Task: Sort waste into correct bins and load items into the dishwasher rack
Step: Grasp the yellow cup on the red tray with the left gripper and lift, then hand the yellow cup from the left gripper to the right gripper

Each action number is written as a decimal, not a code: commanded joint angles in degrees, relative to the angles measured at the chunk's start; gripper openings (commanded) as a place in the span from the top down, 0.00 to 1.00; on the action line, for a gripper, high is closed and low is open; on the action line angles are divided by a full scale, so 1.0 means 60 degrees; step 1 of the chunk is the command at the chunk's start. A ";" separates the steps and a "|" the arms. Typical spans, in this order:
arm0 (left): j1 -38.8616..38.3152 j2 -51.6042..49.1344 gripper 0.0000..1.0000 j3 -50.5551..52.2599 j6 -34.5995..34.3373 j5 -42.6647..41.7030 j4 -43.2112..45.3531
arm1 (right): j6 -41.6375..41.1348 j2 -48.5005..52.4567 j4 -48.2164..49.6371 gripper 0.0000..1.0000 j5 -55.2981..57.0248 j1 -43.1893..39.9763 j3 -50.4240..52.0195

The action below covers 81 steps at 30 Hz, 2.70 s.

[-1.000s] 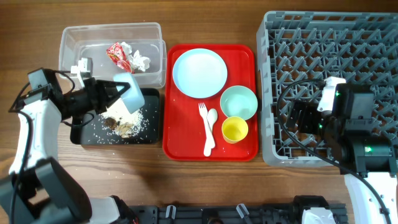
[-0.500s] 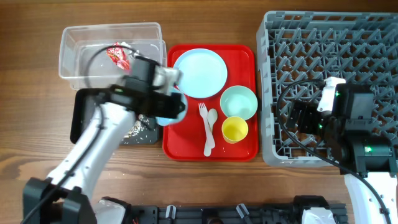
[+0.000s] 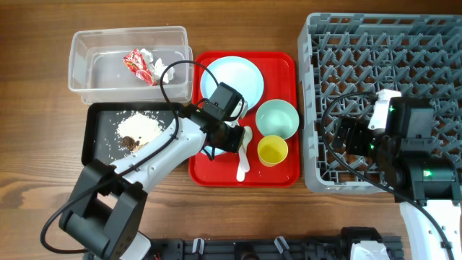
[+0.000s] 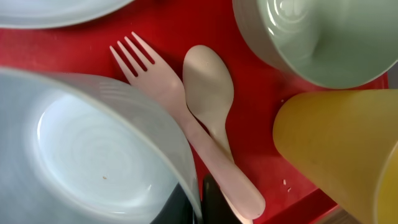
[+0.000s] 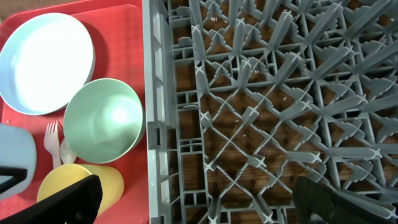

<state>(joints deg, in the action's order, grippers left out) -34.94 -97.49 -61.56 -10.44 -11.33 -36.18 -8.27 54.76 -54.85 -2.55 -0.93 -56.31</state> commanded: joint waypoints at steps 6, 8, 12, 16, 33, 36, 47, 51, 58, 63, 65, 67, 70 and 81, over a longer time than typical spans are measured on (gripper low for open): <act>0.0011 0.0076 0.55 -0.0302 -0.0120 0.0157 -0.0503 | 0.0131 0.0007 -0.0018 0.00 -0.0015 0.0036 -0.0211; 0.0040 0.0306 0.52 -0.0652 -0.0120 0.0157 -0.0688 | 0.0131 0.0007 -0.0018 0.00 -0.0011 0.0036 -0.0211; 0.0062 0.0790 0.46 -0.1486 -0.0124 -0.0495 -0.0583 | 0.0127 0.0007 -0.0047 0.00 -0.0007 0.0036 -0.0211; -0.0025 0.0725 0.47 -0.1563 -0.0142 -0.1300 -0.0226 | 0.0127 0.0007 -0.0069 0.00 -0.0011 0.0036 -0.0211; -0.1144 -0.1366 0.96 -0.1526 -0.0433 -0.1140 -0.0718 | 0.0127 0.0007 -0.0197 0.00 -0.0011 0.0036 -0.0211; -0.0867 -0.1155 0.96 -0.1636 -0.0630 -0.1290 -0.0743 | 0.0131 0.0007 -0.0259 0.00 -0.0007 0.0036 -0.0211; 0.2379 0.0739 0.96 -0.1869 -0.1694 -0.5442 0.0025 | -0.0372 0.0120 0.0390 0.00 0.0237 0.0033 -0.0211; 0.3413 0.0284 0.96 -0.1869 -0.3687 -0.7777 0.1275 | 0.0954 0.0659 0.0506 0.00 -0.3956 0.0036 -0.0182; 0.3391 -0.0499 0.96 -0.1869 -0.4062 -1.1256 0.2652 | 0.3373 0.2106 0.1056 0.00 -0.9213 0.0036 -0.0091; 0.3078 -0.0561 0.96 -0.1869 -0.4062 -1.1293 0.2769 | 0.3384 0.3111 0.2466 0.00 -1.0637 0.0036 -0.0091; 0.2943 -0.0561 0.96 -0.1869 -0.4062 -1.1289 0.2794 | 0.3384 0.3457 0.3005 0.00 -1.1264 0.0036 -0.0091; 0.2830 -0.0568 0.96 -0.1869 -0.4062 -1.1285 0.2830 | 0.3384 0.3785 0.3544 0.00 -1.2076 0.0036 -0.0091; 0.2667 -0.0568 0.96 -0.1869 -0.4065 -1.1282 0.3002 | 0.3282 0.4146 0.4309 0.00 -1.3227 0.0036 -0.0091; 0.2444 -0.0568 0.96 -0.1869 -0.4175 -1.1282 0.3246 | 0.1548 0.4288 0.5938 0.03 -1.3562 0.0266 -0.0091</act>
<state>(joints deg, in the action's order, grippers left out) -19.73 -100.51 -72.40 -34.85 -77.52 -17.54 3.14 80.20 -19.55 -81.03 -0.80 -56.40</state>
